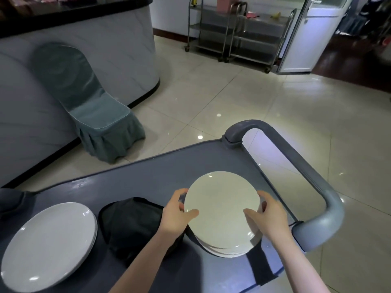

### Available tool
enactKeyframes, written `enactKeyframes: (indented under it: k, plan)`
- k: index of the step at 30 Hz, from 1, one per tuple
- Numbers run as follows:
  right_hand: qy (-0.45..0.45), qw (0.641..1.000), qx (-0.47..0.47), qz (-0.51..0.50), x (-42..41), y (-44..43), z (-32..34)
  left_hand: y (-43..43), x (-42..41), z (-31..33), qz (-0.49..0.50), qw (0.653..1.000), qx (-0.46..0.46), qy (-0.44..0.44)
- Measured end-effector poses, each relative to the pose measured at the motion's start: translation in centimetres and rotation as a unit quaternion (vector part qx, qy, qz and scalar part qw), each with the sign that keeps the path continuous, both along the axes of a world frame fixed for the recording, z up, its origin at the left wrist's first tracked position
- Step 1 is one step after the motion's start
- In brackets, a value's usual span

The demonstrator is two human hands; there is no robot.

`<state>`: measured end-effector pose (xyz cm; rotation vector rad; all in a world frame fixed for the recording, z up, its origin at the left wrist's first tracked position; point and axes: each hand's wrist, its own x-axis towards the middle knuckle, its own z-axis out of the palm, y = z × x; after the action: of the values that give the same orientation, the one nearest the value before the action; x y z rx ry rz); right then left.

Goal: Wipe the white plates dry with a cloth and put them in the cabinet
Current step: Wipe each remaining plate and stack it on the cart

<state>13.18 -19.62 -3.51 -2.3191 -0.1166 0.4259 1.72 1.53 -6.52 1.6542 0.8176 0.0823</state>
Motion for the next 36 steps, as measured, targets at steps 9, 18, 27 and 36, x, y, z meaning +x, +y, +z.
enactKeyframes:
  k: [9,18,27,36]
  plan:
    - [0.192,0.916,0.352,-0.029,-2.7,6.6,-0.3,4.7,-4.0,2.0,0.107,0.982,-0.132,-0.087]
    - [0.162,0.937,0.302,-0.068,-4.7,14.6,-1.1,12.1,-10.2,0.8,0.108,0.992,0.042,-0.047]
    - [0.151,0.963,0.223,-0.017,-3.7,18.1,-1.9,20.6,-10.6,-5.2,-0.102,0.860,0.444,0.229]
    - [0.175,0.956,0.234,-0.019,-2.9,19.0,-2.8,22.8,-8.6,-6.6,-0.176,0.828,0.454,0.279]
